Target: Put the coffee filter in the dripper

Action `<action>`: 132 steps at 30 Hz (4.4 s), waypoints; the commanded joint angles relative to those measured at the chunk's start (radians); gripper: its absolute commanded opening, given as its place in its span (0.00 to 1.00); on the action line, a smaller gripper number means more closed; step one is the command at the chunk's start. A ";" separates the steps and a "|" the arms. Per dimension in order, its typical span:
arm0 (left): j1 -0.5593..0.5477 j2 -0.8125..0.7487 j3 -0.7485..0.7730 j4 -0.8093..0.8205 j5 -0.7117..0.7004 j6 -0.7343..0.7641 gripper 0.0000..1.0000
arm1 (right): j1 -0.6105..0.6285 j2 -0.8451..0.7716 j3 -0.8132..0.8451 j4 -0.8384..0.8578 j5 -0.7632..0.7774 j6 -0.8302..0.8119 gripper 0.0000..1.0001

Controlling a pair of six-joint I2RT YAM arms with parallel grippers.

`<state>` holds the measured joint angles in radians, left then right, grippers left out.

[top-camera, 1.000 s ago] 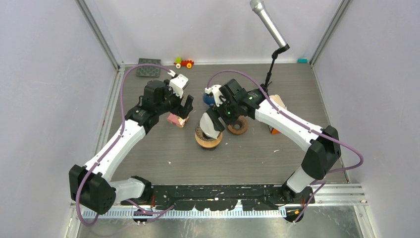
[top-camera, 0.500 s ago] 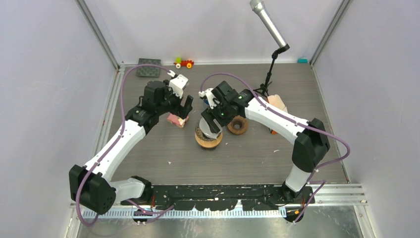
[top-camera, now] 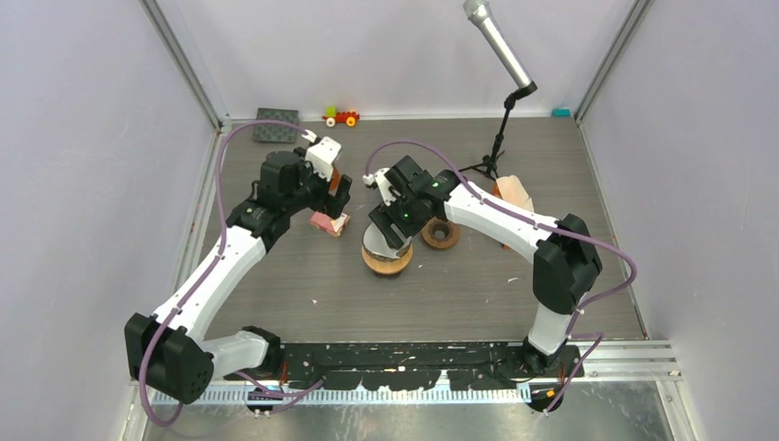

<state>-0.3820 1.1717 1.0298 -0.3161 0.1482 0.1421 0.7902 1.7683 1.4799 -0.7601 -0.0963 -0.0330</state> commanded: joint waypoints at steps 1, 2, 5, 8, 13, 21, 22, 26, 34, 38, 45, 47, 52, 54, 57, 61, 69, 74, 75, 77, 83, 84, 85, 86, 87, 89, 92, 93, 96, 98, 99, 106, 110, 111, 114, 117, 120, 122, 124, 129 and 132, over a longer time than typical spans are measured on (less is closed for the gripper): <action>0.008 -0.023 -0.007 0.058 -0.008 0.002 0.89 | 0.013 0.006 -0.016 0.042 0.033 -0.015 0.78; 0.008 -0.024 -0.005 0.058 -0.006 0.003 0.89 | 0.015 0.006 -0.019 0.043 0.038 -0.017 0.78; 0.009 -0.025 -0.007 0.057 -0.003 0.002 0.89 | 0.015 0.006 -0.023 0.047 0.047 -0.021 0.78; 0.009 -0.024 -0.008 0.057 0.002 0.002 0.89 | 0.015 -0.001 -0.009 0.037 0.047 -0.025 0.78; 0.009 -0.021 -0.010 0.055 0.010 0.006 0.89 | 0.016 -0.023 0.037 0.013 0.035 -0.027 0.79; 0.010 -0.020 -0.014 0.054 0.014 0.014 0.90 | 0.014 -0.025 0.087 -0.020 0.012 -0.019 0.81; 0.011 -0.020 -0.014 0.054 0.014 0.013 0.90 | 0.014 -0.024 0.090 -0.023 0.011 -0.019 0.81; 0.011 -0.023 -0.013 0.053 0.014 0.016 0.90 | 0.015 -0.024 0.102 -0.038 0.011 -0.019 0.81; 0.024 -0.009 0.002 0.049 0.005 -0.008 0.90 | 0.015 -0.054 0.154 -0.082 0.011 -0.022 0.81; 0.072 0.014 0.025 0.042 0.034 -0.056 0.91 | 0.015 -0.087 0.177 -0.099 0.009 -0.024 0.81; 0.144 0.098 0.092 0.076 0.019 -0.100 0.89 | 0.005 -0.168 0.181 -0.102 0.008 -0.036 0.81; 0.151 0.143 0.110 0.101 -0.028 -0.105 0.89 | -0.001 -0.193 0.175 -0.096 0.001 -0.038 0.81; 0.167 0.259 0.155 0.176 -0.113 -0.104 0.88 | -0.021 -0.270 0.143 -0.068 -0.013 -0.041 0.80; 0.170 0.306 0.183 0.211 -0.097 -0.075 0.86 | -0.030 -0.291 0.132 -0.064 -0.011 -0.045 0.80; 0.170 0.376 0.231 0.220 -0.010 0.001 0.77 | -0.053 -0.316 0.109 -0.060 -0.015 -0.047 0.80; 0.170 0.464 0.339 0.143 0.050 0.047 0.70 | -0.093 -0.336 0.078 -0.049 -0.041 -0.044 0.80; 0.169 0.606 0.435 0.114 0.024 0.080 0.57 | -0.154 -0.363 0.041 -0.039 -0.091 -0.033 0.80; 0.170 0.656 0.460 0.105 -0.001 0.102 0.55 | -0.172 -0.380 0.027 -0.036 -0.100 -0.033 0.80; 0.170 0.666 0.467 0.099 0.000 0.103 0.54 | -0.176 -0.381 0.025 -0.036 -0.105 -0.032 0.80; 0.170 0.687 0.486 0.077 0.001 0.107 0.53 | -0.185 -0.383 0.020 -0.035 -0.114 -0.029 0.80; 0.170 0.720 0.515 0.037 -0.010 0.117 0.43 | -0.200 -0.388 0.013 -0.035 -0.129 -0.024 0.80; 0.170 0.723 0.514 0.036 -0.009 0.118 0.41 | -0.202 -0.389 0.013 -0.035 -0.129 -0.023 0.80; 0.170 0.724 0.514 0.034 -0.007 0.119 0.38 | -0.202 -0.389 0.013 -0.035 -0.129 -0.022 0.80; 0.170 0.728 0.516 0.031 -0.005 0.120 0.35 | -0.204 -0.389 0.014 -0.036 -0.129 -0.022 0.80; 0.170 0.733 0.520 0.024 -0.001 0.121 0.33 | -0.204 -0.390 0.016 -0.038 -0.129 -0.022 0.80; 0.170 0.742 0.531 0.008 0.002 0.124 0.29 | -0.205 -0.391 0.017 -0.039 -0.129 -0.022 0.80; 0.170 0.752 0.546 -0.014 0.002 0.134 0.25 | -0.207 -0.392 0.017 -0.044 -0.128 -0.024 0.80; 0.170 0.755 0.551 -0.022 0.002 0.136 0.24 | -0.207 -0.394 0.018 -0.045 -0.127 -0.025 0.80; 0.170 0.756 0.558 -0.039 0.002 0.139 0.18 | -0.208 -0.393 0.019 -0.050 -0.125 -0.028 0.80; 0.170 0.751 0.559 -0.046 0.003 0.139 0.14 | -0.209 -0.386 0.028 -0.058 -0.125 -0.028 0.80; 0.170 0.747 0.559 -0.051 0.003 0.142 0.12 | -0.209 -0.383 0.032 -0.061 -0.126 -0.028 0.80; 0.170 0.664 0.533 -0.100 -0.030 0.209 0.00 | -0.210 -0.391 0.025 -0.059 -0.103 -0.037 0.80; 0.173 0.554 0.468 -0.130 -0.063 0.259 0.00 | -0.219 -0.407 0.008 -0.049 -0.094 -0.040 0.80; 0.173 0.521 0.448 -0.145 -0.058 0.267 0.00 | -0.221 -0.410 0.005 -0.047 -0.094 -0.041 0.80; 0.177 0.399 0.389 -0.216 -0.008 0.282 0.00 | -0.230 -0.415 -0.005 -0.041 -0.091 -0.045 0.80; 0.177 0.237 0.304 -0.284 0.050 0.292 0.00 | -0.235 -0.411 -0.006 -0.040 -0.087 -0.052 0.80; 0.177 0.094 0.217 -0.337 0.144 0.300 0.00 | -0.244 -0.403 -0.019 -0.030 -0.085 -0.056 0.80; 0.176 0.015 0.152 -0.361 0.231 0.304 0.00 | -0.251 -0.396 -0.029 -0.018 -0.088 -0.055 0.80; 0.173 -0.044 0.093 -0.380 0.289 0.304 0.00 | -0.261 -0.385 -0.035 -0.002 -0.084 -0.052 0.80; 0.149 -0.163 -0.060 -0.380 0.415 0.367 0.00 | -0.315 -0.354 -0.051 0.033 -0.039 -0.053 0.79; 0.112 -0.200 -0.137 -0.362 0.443 0.426 0.00 | -0.365 -0.319 -0.065 0.049 -0.033 -0.060 0.78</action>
<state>-0.2321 1.0267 0.9573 -0.6949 0.4767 0.4767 0.4820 1.4143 1.4284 -0.7757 -0.1658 -0.0776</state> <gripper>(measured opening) 0.053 0.790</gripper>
